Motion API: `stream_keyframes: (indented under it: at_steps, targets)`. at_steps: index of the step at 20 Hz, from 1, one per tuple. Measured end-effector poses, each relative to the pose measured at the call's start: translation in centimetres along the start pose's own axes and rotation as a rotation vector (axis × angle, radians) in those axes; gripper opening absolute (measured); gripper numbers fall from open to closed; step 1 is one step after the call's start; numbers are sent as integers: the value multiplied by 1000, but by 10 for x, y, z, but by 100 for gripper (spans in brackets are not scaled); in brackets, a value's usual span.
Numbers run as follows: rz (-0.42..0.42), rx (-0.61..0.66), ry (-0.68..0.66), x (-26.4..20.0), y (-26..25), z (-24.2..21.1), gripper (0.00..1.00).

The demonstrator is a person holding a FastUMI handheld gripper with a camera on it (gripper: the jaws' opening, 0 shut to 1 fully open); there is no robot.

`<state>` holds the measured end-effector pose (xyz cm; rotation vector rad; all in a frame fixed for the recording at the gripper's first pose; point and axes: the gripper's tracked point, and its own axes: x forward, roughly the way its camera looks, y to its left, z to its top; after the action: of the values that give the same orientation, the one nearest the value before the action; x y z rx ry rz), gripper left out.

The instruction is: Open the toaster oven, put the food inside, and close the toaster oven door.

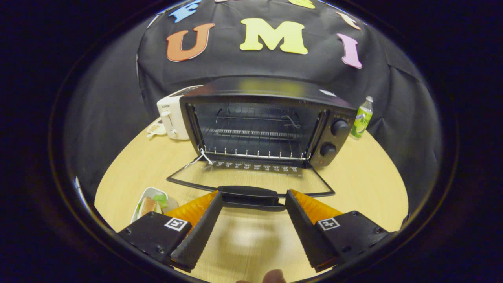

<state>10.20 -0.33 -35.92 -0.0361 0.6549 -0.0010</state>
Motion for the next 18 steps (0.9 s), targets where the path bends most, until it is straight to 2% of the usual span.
stream_keyframes:
  at_steps: [3,9,12,18]
  targets:
    - [13,-15,39,0,0,-12,100]
    - [74,-22,22,-32,-4,7,100]
    - [236,42,85,-62,11,19,100]
    - [509,323,303,-107,38,23,100]
